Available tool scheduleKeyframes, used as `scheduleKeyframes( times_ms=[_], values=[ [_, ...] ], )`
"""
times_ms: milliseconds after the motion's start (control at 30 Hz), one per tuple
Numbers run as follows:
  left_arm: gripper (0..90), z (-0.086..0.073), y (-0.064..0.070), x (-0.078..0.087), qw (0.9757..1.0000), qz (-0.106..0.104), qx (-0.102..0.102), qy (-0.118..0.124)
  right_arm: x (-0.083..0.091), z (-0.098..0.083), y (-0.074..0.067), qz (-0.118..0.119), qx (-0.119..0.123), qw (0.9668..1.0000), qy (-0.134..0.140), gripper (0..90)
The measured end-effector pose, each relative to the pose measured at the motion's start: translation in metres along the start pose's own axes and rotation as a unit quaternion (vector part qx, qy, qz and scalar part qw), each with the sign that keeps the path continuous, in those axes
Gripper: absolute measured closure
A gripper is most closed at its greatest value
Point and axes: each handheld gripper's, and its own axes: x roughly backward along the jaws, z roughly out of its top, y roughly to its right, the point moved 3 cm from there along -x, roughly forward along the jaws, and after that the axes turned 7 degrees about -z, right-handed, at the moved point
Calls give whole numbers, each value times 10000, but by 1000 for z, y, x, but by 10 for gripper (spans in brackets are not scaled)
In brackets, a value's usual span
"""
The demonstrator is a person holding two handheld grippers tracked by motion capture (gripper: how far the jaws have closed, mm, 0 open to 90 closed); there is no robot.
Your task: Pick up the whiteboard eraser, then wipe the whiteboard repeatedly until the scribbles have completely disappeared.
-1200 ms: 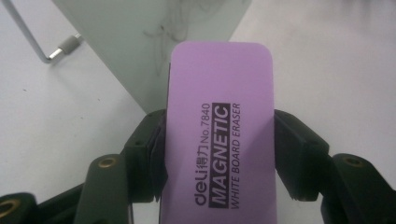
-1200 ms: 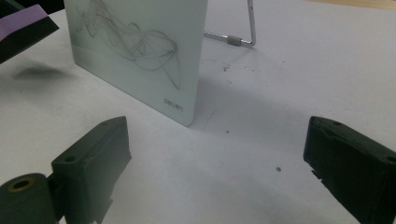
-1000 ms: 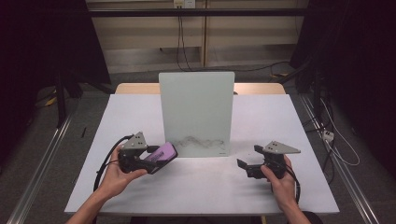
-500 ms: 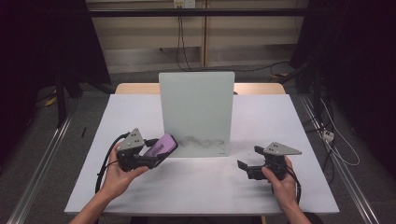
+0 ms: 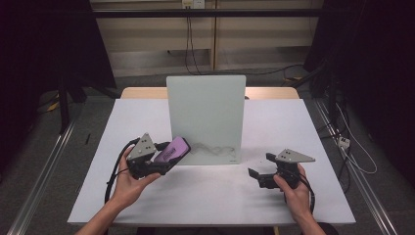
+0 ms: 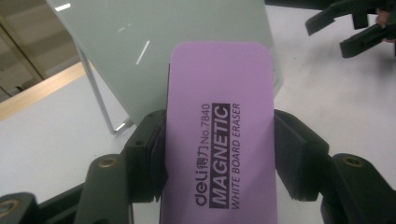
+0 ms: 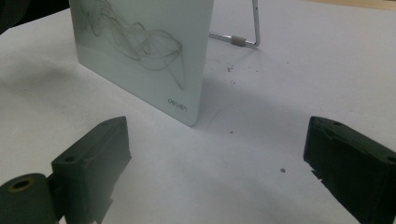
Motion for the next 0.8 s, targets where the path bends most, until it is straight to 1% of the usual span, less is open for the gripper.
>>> scheduleKeyframes(
  times_ms=[67, 133, 200, 267, 300, 333, 367, 433, 467, 500, 567, 600, 633, 667, 800],
  values=[
    [409, 1, 0, -4, 10000, 7, 59, 43, 0, 0, 0, 0, 5, 10000, 6, 71],
    [409, 2, -1, -6, 10000, 18, 45, 19, 0, 0, 0, 4, 6, 10000, 2, 71],
    [409, 4, -2, -10, 10000, 27, -17, -73, 0, 0, 0, 3, 8, 10000, 0, 71],
    [409, 10, -2, -15, 10000, 40, -47, -6, 0, 0, 0, 6, 0, 10000, 11, 71],
    [409, 11, -3, -16, 9999, 59, -137, -82, 0, 0, 0, 4, 4, 10000, -7, 71],
    [409, 11, -3, -16, 9999, 59, -137, -82, 0, 0, 0, 4, 4, 10000, -7, 71],
    [409, 13, -2, -18, 9997, 20, -222, -102, 0, 0, 0, 9, 16, 10000, 13, 71],
    [409, 18, -1, -24, 9995, -47, -275, -139, -1, 1, 0, -11, 8, 10000, 17, 71],
    [409, 18, -1, -24, 9995, -47, -275, -139, -1, 1, 0, -11, 8, 10000, 17, 71],
    [410, 19, -1, -27, 9993, -72, -337, -171, -1, 1, 1, -29, -32, 10000, 38, 71],
    [410, 20, -1, -29, 9991, -93, -350, -205, -3, 2, 1, -25, -46, 10000, 24, 71],
    [410, 20, -1, -29, 9990, -66, -372, -224, -3, 2, 1, -31, -51, 10000, 9, 71],
    [410, 21, -1, -30, 9992, -82, -337, -197, -4, 2, 1, -33, -54, 10000, 15, 71],
    [409, 22, -2, -30, 9992, -83, -348, -166, -3, 1, 1, -37, -50, 10000, 8, 71],
    [410, 25, -2, -32, 9990, -54, -392, -208, -2, 1, -1, 10, 2, 10000, 8, 71]
  ],
)
